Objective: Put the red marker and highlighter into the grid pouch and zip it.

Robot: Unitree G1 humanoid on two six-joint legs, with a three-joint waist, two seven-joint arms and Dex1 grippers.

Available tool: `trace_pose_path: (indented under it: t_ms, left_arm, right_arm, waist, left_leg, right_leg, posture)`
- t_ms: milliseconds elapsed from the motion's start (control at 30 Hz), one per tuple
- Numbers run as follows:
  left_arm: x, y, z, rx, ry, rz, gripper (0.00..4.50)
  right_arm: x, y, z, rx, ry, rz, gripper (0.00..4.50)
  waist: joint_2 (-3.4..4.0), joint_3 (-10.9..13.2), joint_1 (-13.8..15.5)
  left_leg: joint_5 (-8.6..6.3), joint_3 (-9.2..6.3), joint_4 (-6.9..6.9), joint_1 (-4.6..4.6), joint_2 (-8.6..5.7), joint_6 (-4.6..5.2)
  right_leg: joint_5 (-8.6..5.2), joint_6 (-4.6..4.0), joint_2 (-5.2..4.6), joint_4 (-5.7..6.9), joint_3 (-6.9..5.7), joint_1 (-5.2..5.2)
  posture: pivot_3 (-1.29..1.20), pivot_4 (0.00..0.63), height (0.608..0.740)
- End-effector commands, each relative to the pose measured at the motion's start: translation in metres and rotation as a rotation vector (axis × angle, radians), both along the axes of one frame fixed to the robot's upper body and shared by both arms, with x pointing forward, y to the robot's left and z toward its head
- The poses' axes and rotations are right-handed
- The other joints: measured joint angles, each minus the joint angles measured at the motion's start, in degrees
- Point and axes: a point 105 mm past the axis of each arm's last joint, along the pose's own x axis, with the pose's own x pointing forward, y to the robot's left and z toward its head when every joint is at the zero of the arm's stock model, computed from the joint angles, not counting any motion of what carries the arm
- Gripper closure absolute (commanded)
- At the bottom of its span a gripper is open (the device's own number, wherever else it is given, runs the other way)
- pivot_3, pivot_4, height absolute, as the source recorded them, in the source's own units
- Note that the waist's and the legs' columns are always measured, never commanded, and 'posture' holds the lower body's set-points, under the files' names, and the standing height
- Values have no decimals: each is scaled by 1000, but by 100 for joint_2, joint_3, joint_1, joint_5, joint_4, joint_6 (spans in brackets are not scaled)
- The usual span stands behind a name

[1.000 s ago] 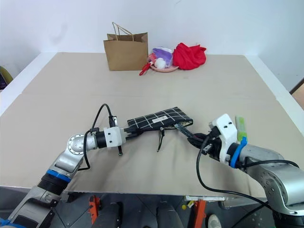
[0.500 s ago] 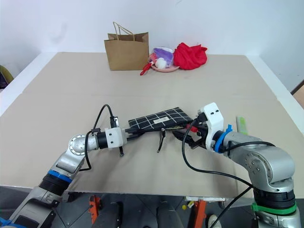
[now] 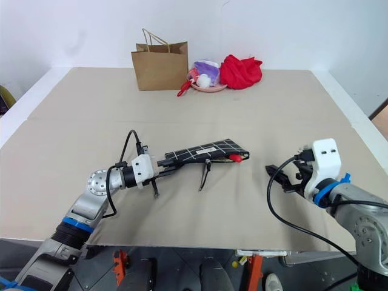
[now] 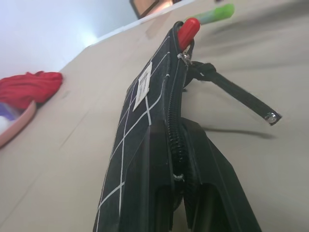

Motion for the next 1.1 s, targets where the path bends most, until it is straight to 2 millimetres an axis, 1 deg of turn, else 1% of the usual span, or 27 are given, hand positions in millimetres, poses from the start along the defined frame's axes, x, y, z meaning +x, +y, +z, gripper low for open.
trace_pose_path:
  t_ms: [33,67,133,167,267,300,367,400,500,567,633,667,700,800,833,867,933,967,1000,1067,1100]
  left_arm:
    - [-6,-5,17,-65,-4,-40,4500]
    - [-7,-5,17,-69,3,-47,4500]
    - [-9,-6,17,-69,7,-52,4500]
    - [-10,-5,18,-76,18,-52,4500]
    - [-7,-3,24,-147,88,-37,4500]
    - [-7,-3,26,-168,105,-37,4500]
    - [-1,-2,32,-233,144,2,4500]
    - [4,0,32,-247,155,40,4500]
    - [7,0,31,-262,173,70,4500]
    - [7,-1,35,-275,170,78,4500]
    - [-1,-4,29,-179,91,40,4500]
    - [0,-4,28,-175,90,43,4500]
    - [4,-1,31,-216,122,66,4500]
    - [1,-2,32,-221,139,43,4500]
    - [1,-1,32,-229,149,43,4500]
    - [-3,-3,31,-194,117,16,4500]
    - [0,-1,38,-261,162,35,4500]
    - [2,0,37,-258,166,45,4500]
    - [-1,0,33,-219,146,30,4500]
    - [-4,0,30,-196,137,24,4500]
    - [-9,-2,27,-144,97,-2,4500]
  right_arm:
    - [10,-17,5,-118,-115,-190,69]
    - [12,-22,0,-151,-128,-251,69]
    - [15,-29,-6,-204,-145,-311,69]
    - [17,-34,-5,-241,-163,-346,69]
    - [21,-43,-5,-253,-191,-408,69]
    - [22,-45,-7,-249,-190,-419,69]
    - [23,-48,-16,-215,-170,-463,69]
    - [23,-47,-21,-197,-158,-466,69]
    - [23,-43,-31,-153,-132,-474,69]
    - [22,-41,-33,-151,-123,-469,69]
    - [21,-41,-35,-143,-117,-472,69]
    - [21,-42,-36,-132,-115,-478,69]
    - [21,-42,-37,-119,-114,-484,69]
    - [23,-41,-39,-110,-109,-472,819]
    - [24,-40,-39,-108,-107,-468,1361]
    - [24,-39,-41,-97,-104,-467,1753]
    - [26,-37,-42,-88,-102,-462,2709]
    - [26,-36,-41,-88,-102,-457,3190]
    - [27,-35,-41,-89,-104,-454,3503]
    - [28,-32,-40,-88,-106,-438,3499]
    - [28,-31,-39,-95,-109,-434,3499]
  waist:
    - [0,0,-9]
    - [1,0,-7]
    - [2,-1,0]
    - [4,-2,3]
    - [4,-2,6]
    - [4,-2,6]
    - [4,-2,4]
    - [4,-2,5]
    - [5,-2,5]
    - [4,-2,5]
    - [5,-3,6]
    - [5,-3,6]
    - [5,-3,9]
    - [5,-3,9]
    - [5,-3,8]
    - [5,-3,8]
    - [5,-3,8]
    - [5,-3,8]
    - [5,-3,6]
    - [5,-3,2]
    - [5,-3,-1]
  left_leg:
    - [0,1,2,0,0,0]
    - [0,1,2,0,0,0]
    - [1,0,3,0,0,-1]
    - [1,0,3,-1,-1,-1]
    - [1,1,2,-2,-2,-1]
    - [1,1,2,-2,-2,-1]
    - [1,0,1,-2,-1,-1]
    - [1,0,1,-2,-1,-1]
    - [1,-1,0,-1,-1,-1]
    - [1,0,0,-3,-2,-1]
    - [1,-1,0,-3,-2,-1]
    - [1,-1,0,-1,-2,-1]
    - [1,-1,-1,0,-2,-1]
    - [1,-1,0,-1,-2,-1]
    - [1,0,1,-2,-2,-1]
    - [1,0,1,-1,-2,-1]
    - [1,-1,0,-1,-2,-1]
    - [1,-1,-1,-1,-2,-1]
    - [1,-1,0,-1,-2,-1]
    - [1,-1,0,0,-2,-1]
    - [1,-1,-1,0,-2,-1]
  right_leg:
    - [2,-1,0,0,0,-1]
    - [3,-1,0,0,0,-1]
    - [4,-1,0,0,0,0]
    - [4,-1,-1,0,0,-1]
    - [2,0,-2,-1,1,-1]
    - [2,-1,-2,-1,0,-1]
    - [2,-1,-1,-1,0,0]
    - [2,-1,-1,0,0,0]
    - [2,-1,0,0,0,0]
    - [2,-1,-1,0,1,0]
    - [2,-1,-1,-1,0,1]
    - [2,-1,-1,0,0,1]
    - [2,-2,0,-1,0,1]
    - [2,-1,-1,-1,0,3]
    - [3,-1,-1,-1,1,2]
    - [3,-1,-1,-1,1,2]
    - [2,-2,-1,-1,0,1]
    - [2,-2,-1,-1,0,2]
    - [2,-2,-1,-1,0,2]
    - [2,-2,-1,-1,0,2]
    - [2,-2,0,-1,0,2]
  posture:
    - [0,150,740]
    - [0,150,740]
    - [0,150,740]
    - [0,150,740]
    - [0,150,740]
    - [0,150,740]
    - [0,150,740]
    - [0,150,740]
    - [0,150,740]
    - [0,150,740]
    - [0,150,740]
    - [0,150,740]
    - [0,150,740]
    - [0,150,740]
    - [0,150,740]
    - [0,150,740]
    - [0,150,740]
    - [0,150,740]
    - [0,150,740]
    - [0,150,740]
    - [0,150,740]
